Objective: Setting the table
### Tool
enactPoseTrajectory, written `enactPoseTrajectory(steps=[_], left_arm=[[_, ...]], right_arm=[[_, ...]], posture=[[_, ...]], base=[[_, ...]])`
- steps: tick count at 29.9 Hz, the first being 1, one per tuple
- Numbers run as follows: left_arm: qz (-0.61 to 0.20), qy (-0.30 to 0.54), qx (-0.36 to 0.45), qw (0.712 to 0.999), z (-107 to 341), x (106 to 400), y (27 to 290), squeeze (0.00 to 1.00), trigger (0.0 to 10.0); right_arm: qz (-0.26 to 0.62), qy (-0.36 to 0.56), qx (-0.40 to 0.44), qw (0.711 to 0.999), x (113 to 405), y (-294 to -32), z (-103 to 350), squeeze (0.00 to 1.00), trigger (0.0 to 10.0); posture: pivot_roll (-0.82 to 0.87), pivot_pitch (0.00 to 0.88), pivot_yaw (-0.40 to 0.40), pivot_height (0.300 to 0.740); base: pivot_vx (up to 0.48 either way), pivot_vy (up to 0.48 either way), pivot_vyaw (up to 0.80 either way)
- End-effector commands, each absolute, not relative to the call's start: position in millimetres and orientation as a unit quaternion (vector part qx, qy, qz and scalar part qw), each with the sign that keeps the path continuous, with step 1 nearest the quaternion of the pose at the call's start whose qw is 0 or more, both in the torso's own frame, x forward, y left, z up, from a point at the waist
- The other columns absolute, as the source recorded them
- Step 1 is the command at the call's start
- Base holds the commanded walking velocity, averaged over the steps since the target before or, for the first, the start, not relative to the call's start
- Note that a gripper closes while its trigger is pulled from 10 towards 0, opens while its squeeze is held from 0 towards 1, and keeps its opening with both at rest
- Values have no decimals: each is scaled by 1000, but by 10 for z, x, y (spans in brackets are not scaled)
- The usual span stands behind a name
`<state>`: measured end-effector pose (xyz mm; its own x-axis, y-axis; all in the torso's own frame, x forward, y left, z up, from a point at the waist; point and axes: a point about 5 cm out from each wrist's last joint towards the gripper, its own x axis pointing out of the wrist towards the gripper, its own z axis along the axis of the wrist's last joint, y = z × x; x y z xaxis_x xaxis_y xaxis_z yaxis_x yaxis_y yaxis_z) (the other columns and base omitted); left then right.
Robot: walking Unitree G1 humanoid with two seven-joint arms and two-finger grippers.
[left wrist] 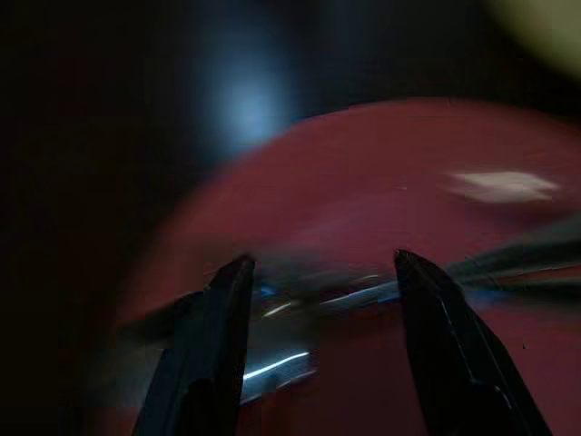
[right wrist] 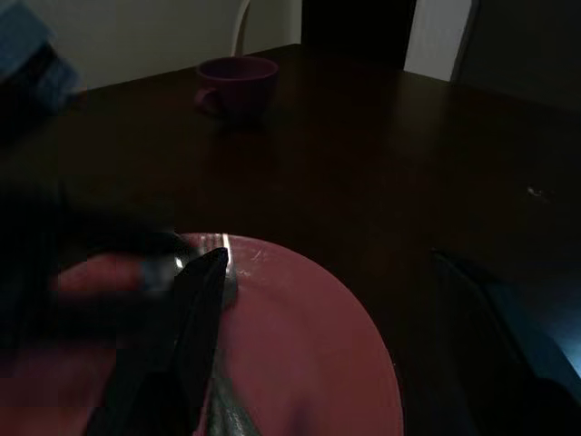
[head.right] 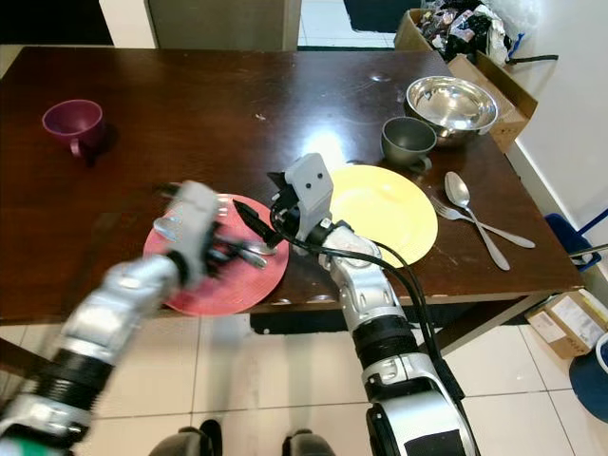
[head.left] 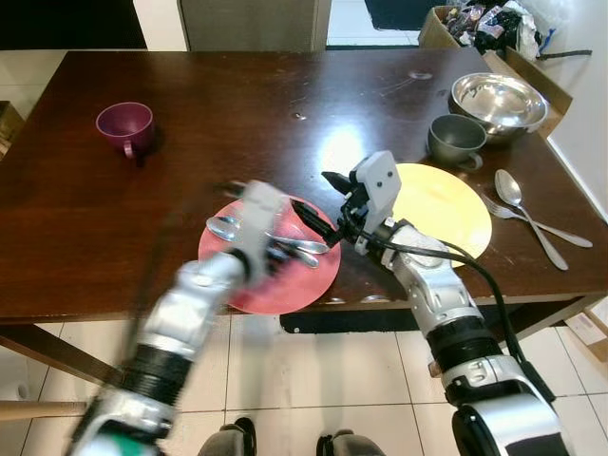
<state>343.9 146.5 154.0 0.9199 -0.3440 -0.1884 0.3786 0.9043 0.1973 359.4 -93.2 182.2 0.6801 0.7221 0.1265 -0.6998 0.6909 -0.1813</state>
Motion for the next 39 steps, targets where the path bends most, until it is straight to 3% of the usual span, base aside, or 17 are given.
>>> enactPoseTrajectory(steps=[1, 5, 10, 15, 20, 22, 28, 38, 39], left_arm=[[-177, 85, 122, 973, 1440, 3411, 1503, 0, 10000], [-156, 79, 195, 965, 1439, 3253, 1862, 0, 10000], [-175, 83, 209, 959, 1421, 3098, 1877, 0, 10000], [-176, 77, 210, 959, 1437, 3042, 1881, 0, 10000], [-186, 68, 206, 958, 1479, 2976, 1857, 0, 10000], [-208, 60, 210, 954, 1534, 2929, 1813, 0, 10000], [-233, 54, 204, 949, 1583, 2883, 1740, 0, 10000], [-244, 55, 202, 947, 1603, 2847, 1721, 0, 10000], [-243, 56, 202, 947, 1606, 2847, 1724, 0, 10000]], right_arm=[[403, -84, -57, 909, 3575, -881, 1777, 0, 10000], [462, -47, -69, 883, 3528, -721, 1640, 0, 10000], [507, -11, -96, 856, 3515, -587, 1521, 0, 10000], [514, 7, -125, 849, 3532, -558, 1461, 0, 10000], [516, 24, -152, 843, 3570, -637, 1433, 0, 10000], [525, 38, -208, 824, 3600, -748, 1433, 0, 10000], [502, 54, -277, 817, 3644, -937, 1366, 0, 10000], [537, 109, -231, 804, 3569, -971, 1186, 0, 10000], [540, 117, -218, 805, 3566, -976, 1172, 0, 7255]], posture=[[-25, 92, 42, 740], [-3, 100, 35, 740], [29, 105, 24, 740], [35, 105, 21, 740], [51, 105, 18, 740], [51, 103, 18, 740], [45, 104, 24, 740], [59, 103, 28, 740], [61, 102, 29, 740]], base=[[0, 0, 0], [0, 0, 0], [0, 0, 0], [0, 0, 0], [0, 0, 0], [0, 0, 0], [0, 0, 0], [0, 0, 0], [0, 0, 0]])
